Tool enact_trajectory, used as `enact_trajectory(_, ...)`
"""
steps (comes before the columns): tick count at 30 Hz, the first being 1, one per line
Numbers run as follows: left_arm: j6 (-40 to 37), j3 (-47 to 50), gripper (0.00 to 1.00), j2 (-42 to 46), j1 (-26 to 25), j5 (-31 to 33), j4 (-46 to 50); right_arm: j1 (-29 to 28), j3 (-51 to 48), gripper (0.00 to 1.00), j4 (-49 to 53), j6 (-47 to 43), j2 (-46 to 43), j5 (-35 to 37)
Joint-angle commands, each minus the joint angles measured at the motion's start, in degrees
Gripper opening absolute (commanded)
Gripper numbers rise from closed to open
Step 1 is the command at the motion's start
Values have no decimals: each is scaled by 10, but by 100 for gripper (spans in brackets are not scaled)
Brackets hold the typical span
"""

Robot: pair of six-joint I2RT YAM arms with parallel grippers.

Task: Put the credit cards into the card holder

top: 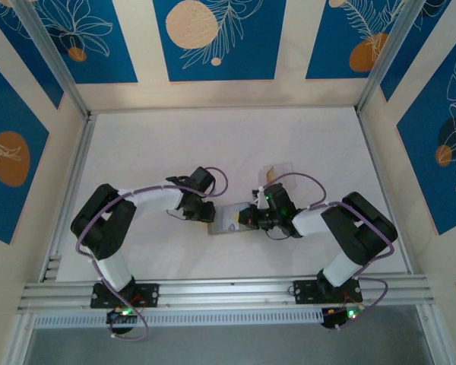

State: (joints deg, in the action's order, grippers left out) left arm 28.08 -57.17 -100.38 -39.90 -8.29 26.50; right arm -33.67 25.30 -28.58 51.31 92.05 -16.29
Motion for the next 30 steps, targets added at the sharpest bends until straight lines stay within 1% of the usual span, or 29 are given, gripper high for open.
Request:
enact_trajectory(1, 4, 28, 23, -60, -12, 5, -8, -15, -20, 0, 44, -7, -1, 4)
enact_trajectory(8, 4, 25, 23, -63, -12, 5, -10, -20, 7, 0, 56, -28, 21, -9)
enact_trajectory(14, 1, 26, 23, -62, -12, 7, -8, -20, 53, 0, 76, -55, 61, -34)
enact_trajectory(18, 2, 30, 24, -59, -12, 5, -11, -24, 71, 0, 74, -54, 86, -45)
enact_trajectory(24, 4, 32, 23, -60, -13, 2, -18, -50, 86, 0, 62, -34, 98, -28)
enact_trajectory(27, 6, 32, 23, -60, -13, 1, -21, -64, 80, 0, 50, -11, 91, -14)
enact_trajectory(29, 9, 33, 23, -58, -14, 1, -25, -76, 81, 0, 64, -10, 76, 2)
enact_trajectory(30, 12, 35, 23, -56, -14, 2, -27, -81, 87, 2, 85, -17, 65, 12)
